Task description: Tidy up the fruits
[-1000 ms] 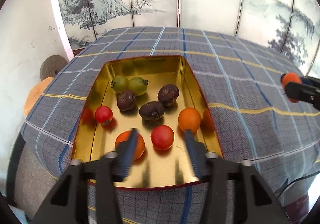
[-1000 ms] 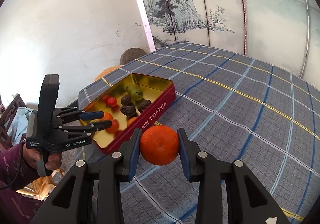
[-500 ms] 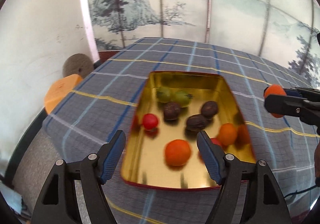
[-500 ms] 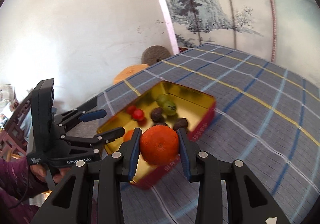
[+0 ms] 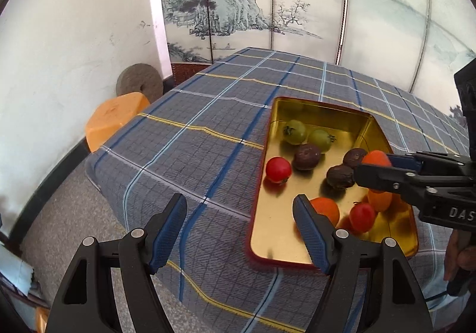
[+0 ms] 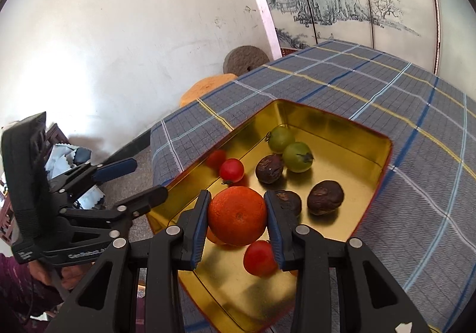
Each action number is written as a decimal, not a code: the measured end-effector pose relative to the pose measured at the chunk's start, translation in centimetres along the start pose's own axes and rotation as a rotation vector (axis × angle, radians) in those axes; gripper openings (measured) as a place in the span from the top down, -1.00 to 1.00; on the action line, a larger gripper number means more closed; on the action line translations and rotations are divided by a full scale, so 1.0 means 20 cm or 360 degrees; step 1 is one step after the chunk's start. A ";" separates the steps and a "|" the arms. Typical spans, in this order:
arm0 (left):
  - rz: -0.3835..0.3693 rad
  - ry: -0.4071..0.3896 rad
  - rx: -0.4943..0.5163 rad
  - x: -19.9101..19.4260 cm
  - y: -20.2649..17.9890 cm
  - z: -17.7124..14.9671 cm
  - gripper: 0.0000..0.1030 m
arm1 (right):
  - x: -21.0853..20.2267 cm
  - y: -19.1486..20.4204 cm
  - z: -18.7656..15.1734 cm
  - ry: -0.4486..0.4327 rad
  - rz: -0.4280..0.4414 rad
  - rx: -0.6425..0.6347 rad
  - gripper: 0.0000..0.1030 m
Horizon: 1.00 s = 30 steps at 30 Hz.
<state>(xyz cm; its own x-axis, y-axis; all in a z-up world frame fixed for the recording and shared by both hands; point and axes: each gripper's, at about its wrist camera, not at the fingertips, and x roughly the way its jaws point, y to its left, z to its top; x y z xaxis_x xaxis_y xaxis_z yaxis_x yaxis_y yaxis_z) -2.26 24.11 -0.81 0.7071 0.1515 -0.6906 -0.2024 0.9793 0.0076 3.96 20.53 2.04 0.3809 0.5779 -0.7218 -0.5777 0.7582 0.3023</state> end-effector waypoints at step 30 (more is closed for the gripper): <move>0.0082 -0.0322 0.0024 -0.34 0.01 0.02 -0.81 | -0.52 0.33 -0.03 -0.0524 -0.0272 -0.0243 -0.79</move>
<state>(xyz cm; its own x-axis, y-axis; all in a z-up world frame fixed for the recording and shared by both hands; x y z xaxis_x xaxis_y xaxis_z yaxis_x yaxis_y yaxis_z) -6.86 23.37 4.26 0.8181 0.2238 -0.5297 -0.2326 0.9712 0.0510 -4.34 19.36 11.14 0.6776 0.5320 -0.5078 -0.5772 0.8125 0.0810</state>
